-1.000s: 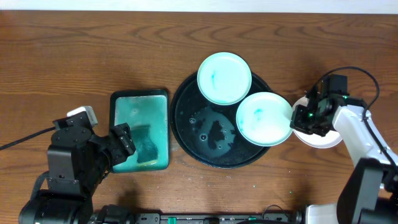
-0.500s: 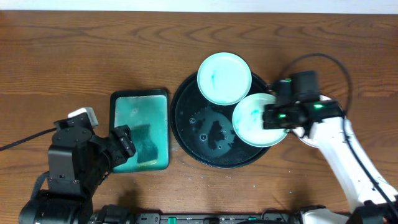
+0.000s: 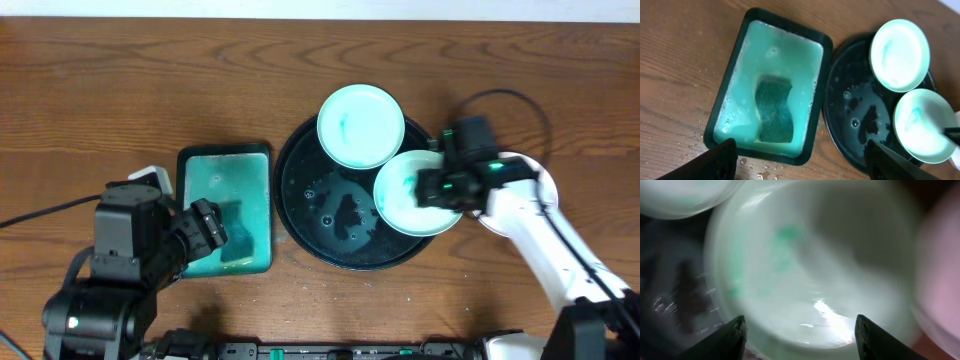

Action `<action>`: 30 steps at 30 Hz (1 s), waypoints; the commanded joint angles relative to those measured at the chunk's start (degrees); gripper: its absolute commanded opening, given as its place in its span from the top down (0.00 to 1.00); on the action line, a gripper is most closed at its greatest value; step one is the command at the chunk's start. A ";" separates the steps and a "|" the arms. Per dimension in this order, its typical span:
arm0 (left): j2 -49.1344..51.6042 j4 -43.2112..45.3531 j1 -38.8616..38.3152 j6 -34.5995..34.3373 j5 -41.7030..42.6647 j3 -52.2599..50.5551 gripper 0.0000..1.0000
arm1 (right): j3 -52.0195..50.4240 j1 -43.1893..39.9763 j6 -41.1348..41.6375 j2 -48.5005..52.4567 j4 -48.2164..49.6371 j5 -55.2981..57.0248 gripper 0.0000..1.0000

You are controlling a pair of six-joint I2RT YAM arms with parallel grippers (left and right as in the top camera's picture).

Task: Clean dirty plates on tray and stack at the side
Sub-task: 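Grasp the right plate on the tray and slide it to the front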

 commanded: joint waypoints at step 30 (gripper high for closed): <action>0.76 -1.29 0.17 0.35 1.90 0.59 0.19 | -5.77 -8.15 -10.75 -7.26 3.19 -10.69 0.99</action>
